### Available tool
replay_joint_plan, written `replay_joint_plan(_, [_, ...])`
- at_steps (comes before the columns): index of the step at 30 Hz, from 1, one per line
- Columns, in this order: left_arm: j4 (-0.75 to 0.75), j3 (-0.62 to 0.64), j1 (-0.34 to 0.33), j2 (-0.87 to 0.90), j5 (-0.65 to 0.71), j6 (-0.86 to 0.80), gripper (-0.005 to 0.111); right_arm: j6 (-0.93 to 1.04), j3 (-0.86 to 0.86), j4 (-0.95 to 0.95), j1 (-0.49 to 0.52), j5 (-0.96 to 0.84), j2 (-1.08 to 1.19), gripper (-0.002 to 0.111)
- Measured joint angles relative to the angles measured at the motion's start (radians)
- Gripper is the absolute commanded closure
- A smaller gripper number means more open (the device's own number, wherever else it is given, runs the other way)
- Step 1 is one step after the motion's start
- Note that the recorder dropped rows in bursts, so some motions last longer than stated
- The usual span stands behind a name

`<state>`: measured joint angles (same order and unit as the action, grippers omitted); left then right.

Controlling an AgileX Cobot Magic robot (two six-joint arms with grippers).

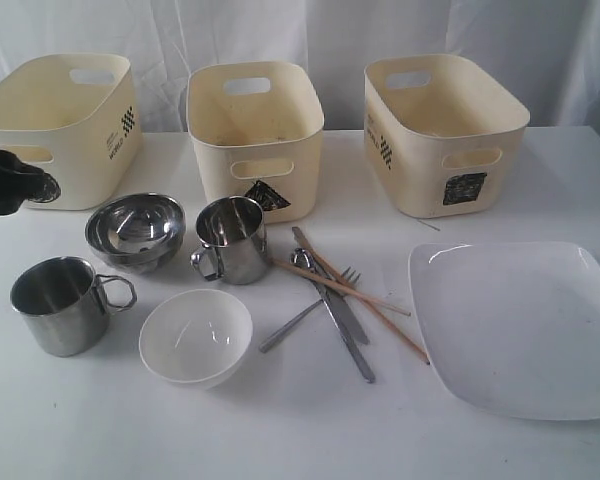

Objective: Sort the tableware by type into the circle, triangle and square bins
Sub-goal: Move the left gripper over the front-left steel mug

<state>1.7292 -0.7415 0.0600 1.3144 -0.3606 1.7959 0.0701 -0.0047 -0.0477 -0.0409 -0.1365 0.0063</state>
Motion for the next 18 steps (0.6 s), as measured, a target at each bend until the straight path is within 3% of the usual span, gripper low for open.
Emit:
replay_joint_plan(6, [-0.037, 0.0, 0.0, -0.08, -0.278, -0.222, 0.071, 0.0, 0.0, 0.0, 0.0, 0.0, 0.0, 0.108])
replay_joint_plan(10, [-0.069, 0.0, 0.0, -0.137, -0.325, -0.298, 0.067, 0.0, 0.0, 0.0, 0.0, 0.0, 0.0, 0.108])
replay_joint_plan(18, [-0.083, 0.0, 0.0, -0.174, -0.334, -0.282, 0.058, 0.0, 0.0, 0.0, 0.0, 0.0, 0.0, 0.108])
